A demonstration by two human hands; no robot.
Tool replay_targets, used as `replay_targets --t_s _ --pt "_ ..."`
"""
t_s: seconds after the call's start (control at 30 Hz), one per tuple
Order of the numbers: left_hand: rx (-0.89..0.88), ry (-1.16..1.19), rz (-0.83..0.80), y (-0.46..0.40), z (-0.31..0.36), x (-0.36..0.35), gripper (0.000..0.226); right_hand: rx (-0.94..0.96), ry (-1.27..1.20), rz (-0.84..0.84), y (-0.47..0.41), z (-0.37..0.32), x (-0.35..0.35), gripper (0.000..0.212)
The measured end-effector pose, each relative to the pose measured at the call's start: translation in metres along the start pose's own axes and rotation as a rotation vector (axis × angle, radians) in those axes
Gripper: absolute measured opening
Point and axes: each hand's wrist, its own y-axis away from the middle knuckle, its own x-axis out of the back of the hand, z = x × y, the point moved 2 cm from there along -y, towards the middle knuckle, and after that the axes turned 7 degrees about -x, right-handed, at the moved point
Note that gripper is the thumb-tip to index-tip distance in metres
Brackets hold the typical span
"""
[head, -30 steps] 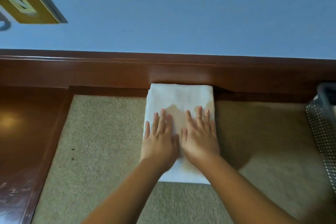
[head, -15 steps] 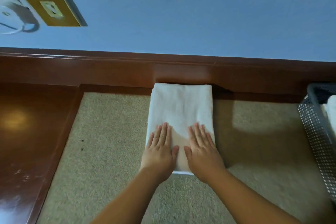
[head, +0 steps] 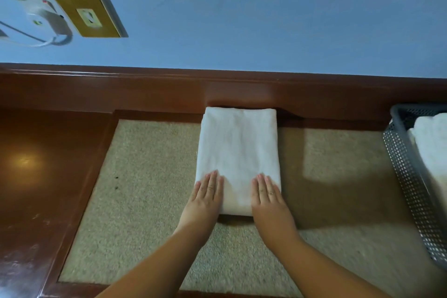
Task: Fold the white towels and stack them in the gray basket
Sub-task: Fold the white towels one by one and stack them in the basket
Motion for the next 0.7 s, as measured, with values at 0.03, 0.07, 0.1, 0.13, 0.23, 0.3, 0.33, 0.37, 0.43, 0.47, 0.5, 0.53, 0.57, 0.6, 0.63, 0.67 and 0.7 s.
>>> replay_targets --t_s 0.03,0.07,0.1,0.13,0.23,0.3,0.33,0.37,0.43,0.47,0.5,0.53,0.57,0.6,0.63,0.67,0.7 --pt "0.008 -0.015 -0.008 0.001 0.0 -0.004 0.095 -0.002 0.017 0.005 0.0 -0.001 0.002 0.072" --pt "0.008 -0.032 -0.021 0.002 -0.001 -0.005 0.096 0.003 0.023 0.014 0.0 -0.001 0.003 0.076" --pt "-0.003 -0.035 -0.01 0.004 -0.003 -0.007 0.099 0.003 0.02 -0.004 0.0 -0.001 0.004 0.082" --pt "-0.023 -0.036 0.005 0.004 -0.005 -0.005 0.103 -0.003 0.014 -0.042 -0.002 0.0 0.008 0.087" --pt "-0.037 0.004 0.037 0.006 -0.013 0.016 0.104 -0.02 -0.02 -0.069 -0.001 0.007 0.033 0.086" --pt "-0.066 -0.013 0.021 0.012 -0.012 0.044 0.085 -0.008 -0.069 -0.014 0.009 0.007 0.063 0.072" --pt "-0.078 0.008 0.017 0.017 -0.01 0.061 0.071 -0.007 -0.091 0.009 0.015 0.005 0.08 0.062" --pt "-0.088 0.026 0.039 0.023 -0.009 0.078 0.056 0.0 -0.103 0.016 0.021 0.004 0.096 0.052" --pt "-0.074 0.077 0.037 0.035 -0.008 0.118 0.035 0.014 -0.161 0.043 0.032 0.009 0.128 0.035" --pt "-0.069 0.102 0.012 0.042 -0.008 0.138 0.032 0.024 -0.175 0.05 0.037 0.013 0.144 0.032" --pt "-0.074 0.123 0.0 0.047 -0.009 0.158 0.032 0.033 -0.197 0.074 0.042 0.018 0.162 0.031" --pt "-0.087 0.144 0.0 0.052 -0.01 0.177 0.034 0.039 -0.229 0.099 0.048 0.025 0.18 0.032" --pt "-0.113 0.17 0.018 0.058 -0.011 0.197 0.035 0.043 -0.264 0.107 0.053 0.031 0.197 0.034" --pt "-0.144 0.2 0.042 0.064 -0.013 0.217 0.036 0.048 -0.298 0.104 0.058 0.036 0.217 0.036" --pt "-0.168 0.236 0.065 0.07 -0.014 0.235 0.036 0.056 -0.329 0.099 0.063 0.043 0.235 0.039" --pt "-0.175 0.276 0.085 0.075 -0.015 0.252 0.036 0.063 -0.36 0.096 0.067 0.049 0.254 0.041" --pt "-0.167 0.326 0.106 0.081 -0.015 0.268 0.038 0.07 -0.397 0.088 0.07 0.055 0.27 0.043"
